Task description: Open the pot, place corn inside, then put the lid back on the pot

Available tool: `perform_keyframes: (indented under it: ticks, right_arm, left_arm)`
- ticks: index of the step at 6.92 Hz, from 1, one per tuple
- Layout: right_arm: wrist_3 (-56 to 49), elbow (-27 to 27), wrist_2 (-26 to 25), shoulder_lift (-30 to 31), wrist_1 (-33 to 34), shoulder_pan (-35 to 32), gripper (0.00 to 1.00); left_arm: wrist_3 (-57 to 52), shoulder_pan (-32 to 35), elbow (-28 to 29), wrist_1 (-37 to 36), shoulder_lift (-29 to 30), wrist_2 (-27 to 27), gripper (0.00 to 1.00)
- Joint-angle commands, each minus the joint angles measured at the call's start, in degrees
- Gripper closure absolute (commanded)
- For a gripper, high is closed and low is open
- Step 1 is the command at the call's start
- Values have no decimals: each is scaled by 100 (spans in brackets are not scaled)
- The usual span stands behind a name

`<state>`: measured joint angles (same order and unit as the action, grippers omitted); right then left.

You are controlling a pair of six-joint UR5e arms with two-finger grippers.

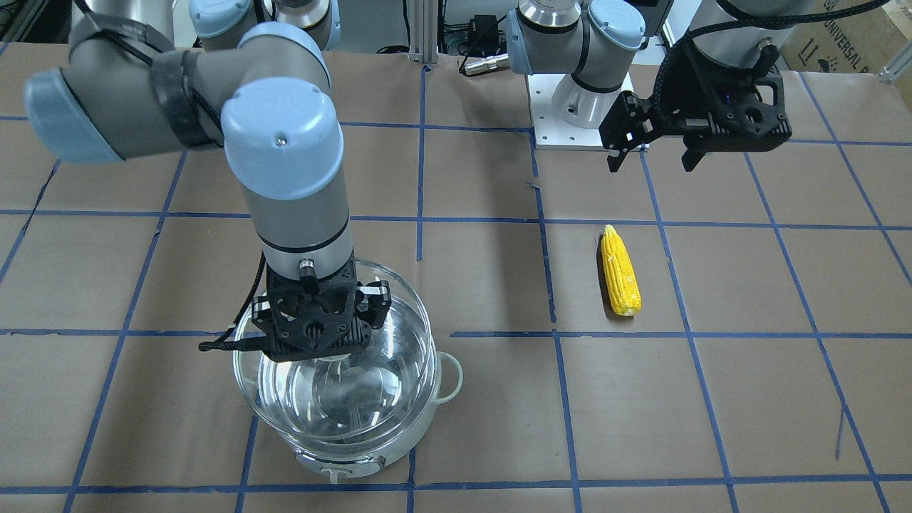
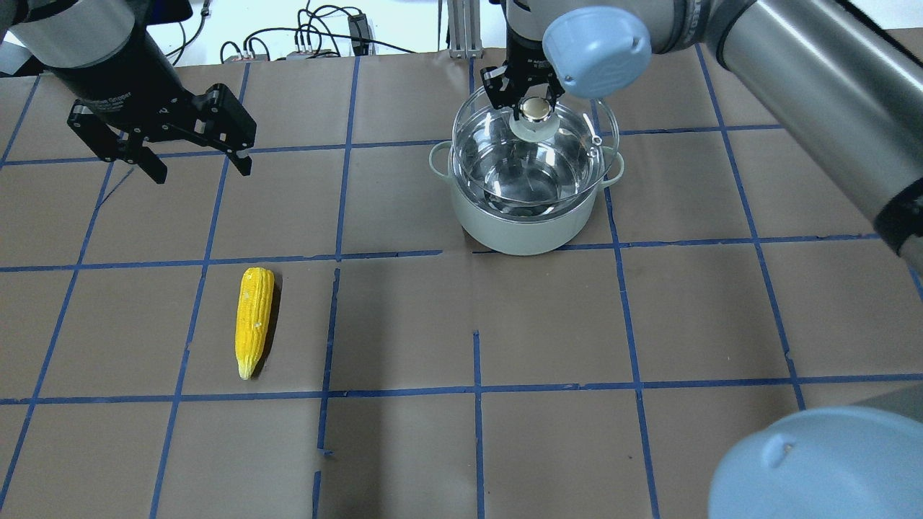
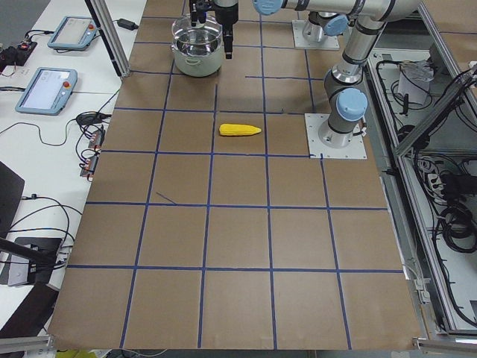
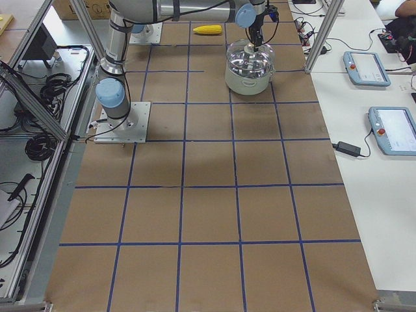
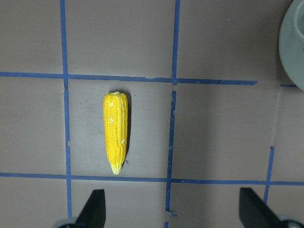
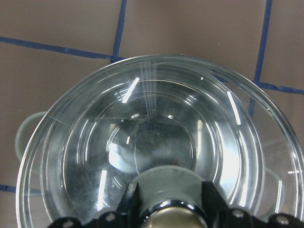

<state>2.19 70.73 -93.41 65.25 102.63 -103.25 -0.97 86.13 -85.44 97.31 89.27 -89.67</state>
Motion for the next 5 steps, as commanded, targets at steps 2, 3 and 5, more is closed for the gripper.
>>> perform_keyframes:
  ticks: [2, 3, 5]
  right_arm:
    - [-1250, -569, 51, 504, -1085, 968, 91]
    - [-1561, -621, 173, 724, -1304, 1530, 91]
    - [-1800, -630, 700, 945, -1797, 2402, 91]
  left_arm:
    - [-9, 61, -138, 42, 29, 2, 0]
    - [-61, 70, -383, -10, 81, 2, 0]
    - [-1061, -288, -1391, -1013, 74, -7, 0]
